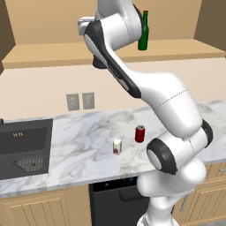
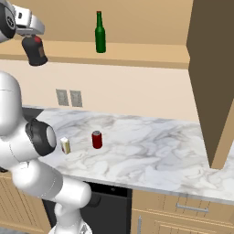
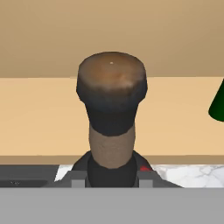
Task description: Sort all alcoholic drinks to one cabinet, and non-alcoholic drinks to the other.
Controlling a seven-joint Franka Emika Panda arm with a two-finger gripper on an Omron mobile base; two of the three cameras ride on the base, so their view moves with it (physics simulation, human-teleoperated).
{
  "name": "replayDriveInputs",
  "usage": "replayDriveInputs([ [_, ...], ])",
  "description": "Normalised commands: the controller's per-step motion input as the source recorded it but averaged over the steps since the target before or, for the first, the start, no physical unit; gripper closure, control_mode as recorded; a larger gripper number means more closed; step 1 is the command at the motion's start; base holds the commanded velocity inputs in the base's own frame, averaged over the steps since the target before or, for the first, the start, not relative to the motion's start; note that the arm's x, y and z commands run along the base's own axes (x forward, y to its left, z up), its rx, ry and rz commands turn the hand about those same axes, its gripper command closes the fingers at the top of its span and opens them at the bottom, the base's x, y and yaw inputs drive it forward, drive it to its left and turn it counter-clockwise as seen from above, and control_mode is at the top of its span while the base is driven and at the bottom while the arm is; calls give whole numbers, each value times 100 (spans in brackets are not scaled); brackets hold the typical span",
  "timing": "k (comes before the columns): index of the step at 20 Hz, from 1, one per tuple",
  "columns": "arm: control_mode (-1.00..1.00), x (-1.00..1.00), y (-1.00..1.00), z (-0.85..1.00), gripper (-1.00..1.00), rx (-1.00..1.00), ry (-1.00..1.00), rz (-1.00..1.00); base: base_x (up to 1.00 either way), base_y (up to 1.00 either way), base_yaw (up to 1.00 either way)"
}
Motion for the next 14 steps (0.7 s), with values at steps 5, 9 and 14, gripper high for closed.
replayDriveInputs([
  [5, -100, 0, -1, 17, 100, -2, -1, -2, 0, 0, 0],
  [9, -100, 0, -2, 19, 100, -2, -1, -2, 0, 0, 0],
  [14, -100, 4, -4, 11, 100, -1, 0, -1, 0, 0, 0],
])
